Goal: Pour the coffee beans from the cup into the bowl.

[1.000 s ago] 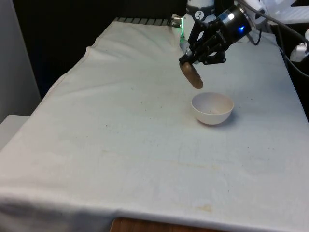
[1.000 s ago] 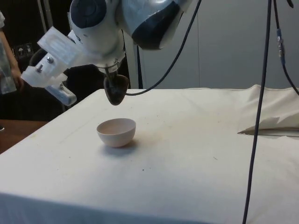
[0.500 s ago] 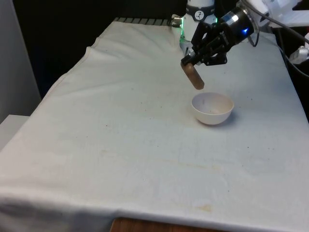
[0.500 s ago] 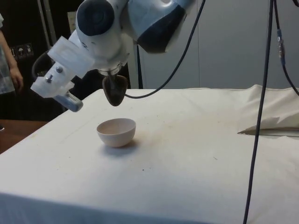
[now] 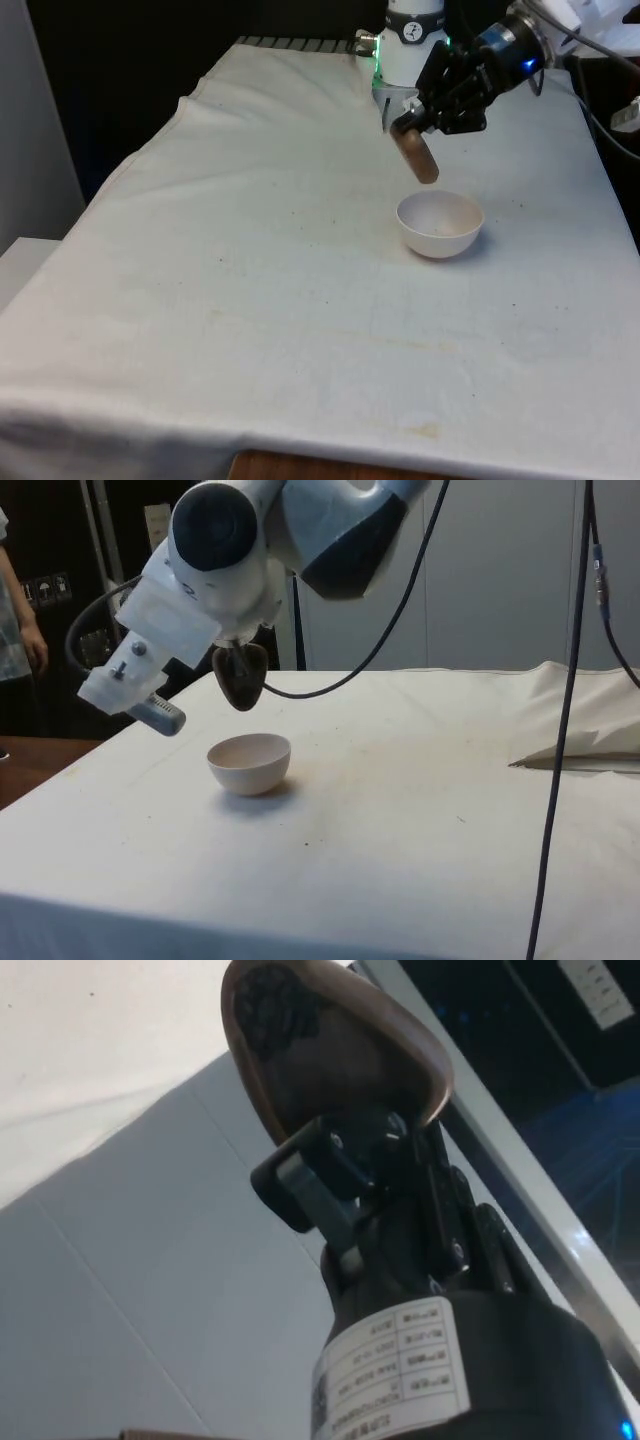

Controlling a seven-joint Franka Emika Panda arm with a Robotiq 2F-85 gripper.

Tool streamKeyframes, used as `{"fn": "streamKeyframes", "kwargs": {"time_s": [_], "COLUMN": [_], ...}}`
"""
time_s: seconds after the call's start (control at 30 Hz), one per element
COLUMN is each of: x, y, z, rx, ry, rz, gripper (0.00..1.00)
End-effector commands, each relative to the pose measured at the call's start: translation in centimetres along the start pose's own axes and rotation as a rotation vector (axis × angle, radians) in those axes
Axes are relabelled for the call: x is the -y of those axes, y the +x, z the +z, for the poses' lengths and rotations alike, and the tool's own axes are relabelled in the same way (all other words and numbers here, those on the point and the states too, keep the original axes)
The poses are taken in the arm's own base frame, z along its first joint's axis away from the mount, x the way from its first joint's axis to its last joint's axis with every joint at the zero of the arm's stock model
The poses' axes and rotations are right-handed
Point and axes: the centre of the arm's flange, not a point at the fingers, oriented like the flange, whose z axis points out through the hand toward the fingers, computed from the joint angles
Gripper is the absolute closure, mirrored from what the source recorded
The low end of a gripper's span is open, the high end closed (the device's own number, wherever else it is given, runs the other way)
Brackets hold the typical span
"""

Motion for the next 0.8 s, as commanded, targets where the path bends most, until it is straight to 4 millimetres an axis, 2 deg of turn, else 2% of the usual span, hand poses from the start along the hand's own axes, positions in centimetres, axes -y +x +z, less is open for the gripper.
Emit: {"fn": "streamKeyframes", "kwargs": {"time_s": [0.0,0.53,0.77], "x": [0.0,0.8,1.3], "y": [-0.1,-0.5,-0.7], "z": [-0.1,-0.6,-1.5], "rx": [-0.009,-0.046,-0.060], "ry": [-0.016,-0.122,-0.162], "rz": [-0.008,-0.043,-0.065], "gripper": [1.00,1.00,1.00]}}
